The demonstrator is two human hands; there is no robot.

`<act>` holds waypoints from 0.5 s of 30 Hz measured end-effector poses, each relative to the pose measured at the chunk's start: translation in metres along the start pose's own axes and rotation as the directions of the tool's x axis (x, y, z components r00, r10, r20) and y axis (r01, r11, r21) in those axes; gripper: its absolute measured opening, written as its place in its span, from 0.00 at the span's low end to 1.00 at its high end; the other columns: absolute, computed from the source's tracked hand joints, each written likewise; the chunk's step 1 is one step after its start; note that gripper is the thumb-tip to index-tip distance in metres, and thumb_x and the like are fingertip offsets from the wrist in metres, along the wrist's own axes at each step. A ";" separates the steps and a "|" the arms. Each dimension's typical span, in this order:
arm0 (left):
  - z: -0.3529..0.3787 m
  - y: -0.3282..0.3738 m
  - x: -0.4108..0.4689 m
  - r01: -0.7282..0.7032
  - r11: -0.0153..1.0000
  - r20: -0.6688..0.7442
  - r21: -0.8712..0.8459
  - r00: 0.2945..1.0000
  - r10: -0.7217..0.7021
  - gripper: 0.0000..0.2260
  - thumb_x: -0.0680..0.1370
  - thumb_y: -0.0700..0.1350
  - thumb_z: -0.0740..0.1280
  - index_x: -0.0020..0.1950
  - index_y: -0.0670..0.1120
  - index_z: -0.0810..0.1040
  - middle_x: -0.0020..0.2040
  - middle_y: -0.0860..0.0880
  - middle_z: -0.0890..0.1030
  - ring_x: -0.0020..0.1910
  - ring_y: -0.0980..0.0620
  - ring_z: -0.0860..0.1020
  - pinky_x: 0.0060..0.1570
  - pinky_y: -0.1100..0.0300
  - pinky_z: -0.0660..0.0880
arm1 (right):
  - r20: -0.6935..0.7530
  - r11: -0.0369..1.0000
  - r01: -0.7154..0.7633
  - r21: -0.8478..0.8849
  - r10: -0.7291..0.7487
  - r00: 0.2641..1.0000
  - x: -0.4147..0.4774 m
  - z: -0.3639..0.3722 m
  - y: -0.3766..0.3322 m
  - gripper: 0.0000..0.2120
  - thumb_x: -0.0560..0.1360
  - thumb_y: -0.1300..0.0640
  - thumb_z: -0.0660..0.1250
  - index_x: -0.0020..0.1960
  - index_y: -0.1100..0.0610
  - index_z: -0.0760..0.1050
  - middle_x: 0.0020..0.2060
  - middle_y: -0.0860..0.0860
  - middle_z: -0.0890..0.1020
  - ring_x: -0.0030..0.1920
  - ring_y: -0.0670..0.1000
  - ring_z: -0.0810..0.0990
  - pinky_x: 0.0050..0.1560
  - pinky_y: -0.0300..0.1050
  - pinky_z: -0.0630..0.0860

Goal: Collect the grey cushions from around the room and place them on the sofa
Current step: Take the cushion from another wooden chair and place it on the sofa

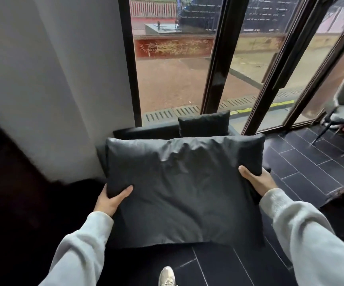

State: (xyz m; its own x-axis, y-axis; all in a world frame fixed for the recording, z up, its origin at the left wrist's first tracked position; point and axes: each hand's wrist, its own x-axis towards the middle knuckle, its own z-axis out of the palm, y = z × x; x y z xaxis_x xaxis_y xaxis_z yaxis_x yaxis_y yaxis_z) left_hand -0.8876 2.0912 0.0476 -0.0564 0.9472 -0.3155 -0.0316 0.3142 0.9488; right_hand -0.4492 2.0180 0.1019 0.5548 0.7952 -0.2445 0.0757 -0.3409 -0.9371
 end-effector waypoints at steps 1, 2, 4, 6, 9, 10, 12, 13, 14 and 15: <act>0.006 0.005 0.023 0.010 1.000 0.004 -0.008 1.000 -0.010 0.24 0.63 0.54 0.84 0.56 0.53 0.81 0.53 0.54 0.86 0.53 0.53 0.84 0.62 0.52 0.77 | -0.009 1.000 0.011 0.007 -0.011 1.000 0.016 0.009 -0.009 0.27 0.59 0.39 0.84 0.51 0.52 0.83 0.36 0.37 0.87 0.35 0.36 0.85 0.34 0.29 0.77; 0.011 0.010 0.047 0.021 1.000 0.012 -0.021 1.000 -0.021 0.20 0.68 0.52 0.82 0.57 0.53 0.82 0.52 0.55 0.87 0.53 0.55 0.84 0.62 0.54 0.77 | -0.017 1.000 0.017 0.018 -0.016 1.000 0.032 0.018 -0.017 0.24 0.61 0.41 0.84 0.51 0.51 0.82 0.36 0.36 0.87 0.35 0.35 0.85 0.36 0.32 0.78; 0.021 0.023 0.092 0.036 0.999 0.038 -0.035 0.999 -0.034 0.19 0.70 0.53 0.80 0.58 0.51 0.82 0.47 0.59 0.87 0.48 0.62 0.84 0.54 0.65 0.78 | -0.037 0.999 0.026 0.018 -0.025 0.999 0.065 0.034 -0.031 0.18 0.66 0.43 0.82 0.51 0.49 0.83 0.38 0.36 0.88 0.37 0.36 0.85 0.42 0.37 0.78; 0.030 0.034 0.127 0.037 0.998 0.035 -0.046 0.999 -0.035 0.24 0.62 0.60 0.80 0.53 0.50 0.84 0.44 0.62 0.87 0.45 0.66 0.84 0.43 0.73 0.76 | -0.048 0.999 0.033 0.007 -0.033 0.998 0.093 0.047 -0.044 0.21 0.63 0.41 0.83 0.51 0.48 0.84 0.41 0.36 0.88 0.39 0.36 0.86 0.41 0.34 0.79; 0.040 0.043 0.169 0.029 0.998 0.026 -0.054 0.999 -0.027 0.34 0.56 0.65 0.82 0.56 0.51 0.84 0.52 0.59 0.87 0.54 0.62 0.83 0.55 0.66 0.76 | -0.060 0.999 0.038 -0.031 -0.040 0.997 0.134 0.066 -0.062 0.36 0.51 0.31 0.83 0.52 0.47 0.82 0.43 0.36 0.88 0.42 0.37 0.86 0.43 0.35 0.79; 0.042 0.046 0.181 0.018 0.999 0.008 -0.035 1.000 -0.018 0.39 0.57 0.66 0.82 0.64 0.51 0.81 0.60 0.58 0.85 0.61 0.60 0.81 0.63 0.61 0.74 | -0.056 0.999 0.036 -0.039 -0.038 0.998 0.149 0.073 -0.067 0.40 0.48 0.28 0.83 0.53 0.46 0.81 0.44 0.36 0.88 0.45 0.39 0.86 0.47 0.39 0.80; 0.045 0.049 0.205 0.010 1.000 0.002 -0.007 1.000 -0.010 0.48 0.58 0.67 0.79 0.75 0.52 0.71 0.70 0.55 0.78 0.70 0.56 0.74 0.73 0.54 0.68 | -0.037 0.998 0.031 -0.048 -0.033 0.999 0.182 0.086 -0.073 0.42 0.45 0.26 0.83 0.55 0.44 0.79 0.46 0.36 0.88 0.50 0.43 0.87 0.55 0.45 0.80; 0.048 0.047 0.216 0.015 1.000 0.002 0.017 1.000 -0.015 0.49 0.58 0.68 0.78 0.75 0.53 0.69 0.69 0.55 0.77 0.70 0.55 0.75 0.74 0.54 0.67 | -0.024 0.998 0.026 -0.050 -0.028 0.999 0.197 0.095 -0.074 0.43 0.46 0.27 0.83 0.56 0.43 0.78 0.48 0.38 0.88 0.52 0.45 0.87 0.58 0.48 0.81; 0.050 0.046 0.224 0.030 0.998 -0.005 0.051 1.000 -0.030 0.47 0.57 0.69 0.78 0.73 0.55 0.69 0.66 0.56 0.78 0.68 0.55 0.76 0.73 0.55 0.68 | -0.008 0.998 0.020 -0.056 -0.020 1.000 0.212 0.104 -0.075 0.43 0.48 0.29 0.84 0.57 0.43 0.78 0.50 0.41 0.88 0.54 0.48 0.87 0.60 0.51 0.81; 0.052 0.044 0.234 0.047 0.997 -0.013 0.069 0.999 -0.046 0.46 0.57 0.70 0.77 0.71 0.57 0.70 0.63 0.57 0.79 0.67 0.54 0.77 0.70 0.57 0.69 | 0.006 0.998 0.011 -0.059 -0.011 1.000 0.227 0.115 -0.076 0.42 0.49 0.30 0.85 0.58 0.44 0.78 0.51 0.43 0.88 0.55 0.49 0.87 0.61 0.52 0.81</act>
State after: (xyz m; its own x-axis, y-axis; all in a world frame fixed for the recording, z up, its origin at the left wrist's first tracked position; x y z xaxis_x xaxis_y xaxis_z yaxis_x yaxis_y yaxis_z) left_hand -0.8504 2.3298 0.0167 -0.0678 0.9307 -0.3594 0.0343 0.3622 0.9315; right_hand -0.4245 2.2825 0.0886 0.5491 0.8018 -0.2358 0.1307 -0.3610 -0.9234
